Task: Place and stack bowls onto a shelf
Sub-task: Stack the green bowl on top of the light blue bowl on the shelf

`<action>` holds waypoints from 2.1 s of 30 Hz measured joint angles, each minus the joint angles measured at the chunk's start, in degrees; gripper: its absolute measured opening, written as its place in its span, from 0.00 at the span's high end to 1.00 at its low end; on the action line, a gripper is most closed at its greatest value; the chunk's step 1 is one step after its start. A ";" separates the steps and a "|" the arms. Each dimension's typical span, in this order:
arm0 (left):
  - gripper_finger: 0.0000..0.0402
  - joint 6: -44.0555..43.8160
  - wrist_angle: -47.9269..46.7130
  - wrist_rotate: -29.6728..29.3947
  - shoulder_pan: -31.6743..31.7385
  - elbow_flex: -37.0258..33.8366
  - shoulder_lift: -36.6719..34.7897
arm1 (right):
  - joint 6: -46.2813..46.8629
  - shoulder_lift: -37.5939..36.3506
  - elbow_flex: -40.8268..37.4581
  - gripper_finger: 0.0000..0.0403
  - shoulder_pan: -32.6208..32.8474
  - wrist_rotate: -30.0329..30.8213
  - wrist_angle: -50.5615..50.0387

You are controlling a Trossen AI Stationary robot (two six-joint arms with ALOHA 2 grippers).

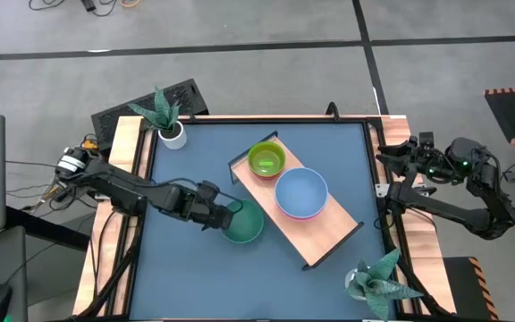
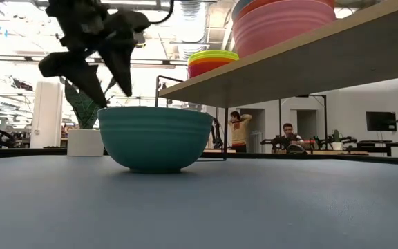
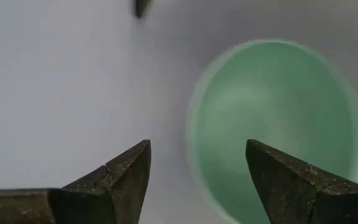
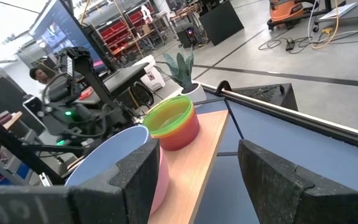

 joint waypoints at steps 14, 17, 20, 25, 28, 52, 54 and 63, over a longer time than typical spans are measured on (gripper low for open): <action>0.40 5.41 3.86 9.74 5.63 0.00 8.66 | 0.13 0.00 -0.02 0.39 0.00 0.01 -0.01; 0.46 5.24 3.91 10.00 5.70 0.00 8.67 | 0.13 0.01 -0.01 0.39 0.02 0.02 -0.02; 0.60 4.36 3.03 10.13 5.64 0.02 8.39 | -0.10 0.00 -0.02 0.39 0.02 0.02 -0.05; 0.90 4.35 2.09 11.37 5.65 0.04 8.24 | -0.13 0.02 -0.02 0.39 0.02 0.01 -0.03; 0.98 4.75 2.23 11.86 5.66 0.04 8.24 | -0.16 0.00 -0.02 0.39 0.02 0.00 -0.03; 1.00 7.86 -5.64 27.40 0.23 22.99 8.00 | -0.31 0.00 -0.02 0.39 0.02 0.00 -0.04; 1.00 7.48 -5.66 25.73 0.04 26.83 7.98 | -0.31 0.01 -0.02 0.39 0.02 0.00 -0.05; 1.00 7.30 -5.81 8.90 2.31 41.86 8.09 | -0.31 0.00 -0.01 0.39 0.01 0.01 -0.03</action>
